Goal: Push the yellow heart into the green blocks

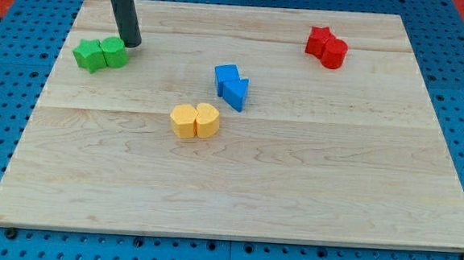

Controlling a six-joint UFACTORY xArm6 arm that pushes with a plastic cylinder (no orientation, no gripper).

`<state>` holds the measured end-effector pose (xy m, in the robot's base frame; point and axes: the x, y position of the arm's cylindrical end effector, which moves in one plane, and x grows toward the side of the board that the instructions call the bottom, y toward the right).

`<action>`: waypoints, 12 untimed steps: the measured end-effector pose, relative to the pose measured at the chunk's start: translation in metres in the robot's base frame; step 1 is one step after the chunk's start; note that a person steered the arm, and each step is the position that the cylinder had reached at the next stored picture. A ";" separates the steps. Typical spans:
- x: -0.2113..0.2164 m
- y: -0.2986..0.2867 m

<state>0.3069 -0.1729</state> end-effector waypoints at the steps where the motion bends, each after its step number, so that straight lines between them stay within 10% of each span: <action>1: 0.037 0.044; 5: 0.189 0.235; 9: 0.130 0.137; 10: 0.128 0.027; 12: 0.180 0.031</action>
<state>0.4868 -0.1417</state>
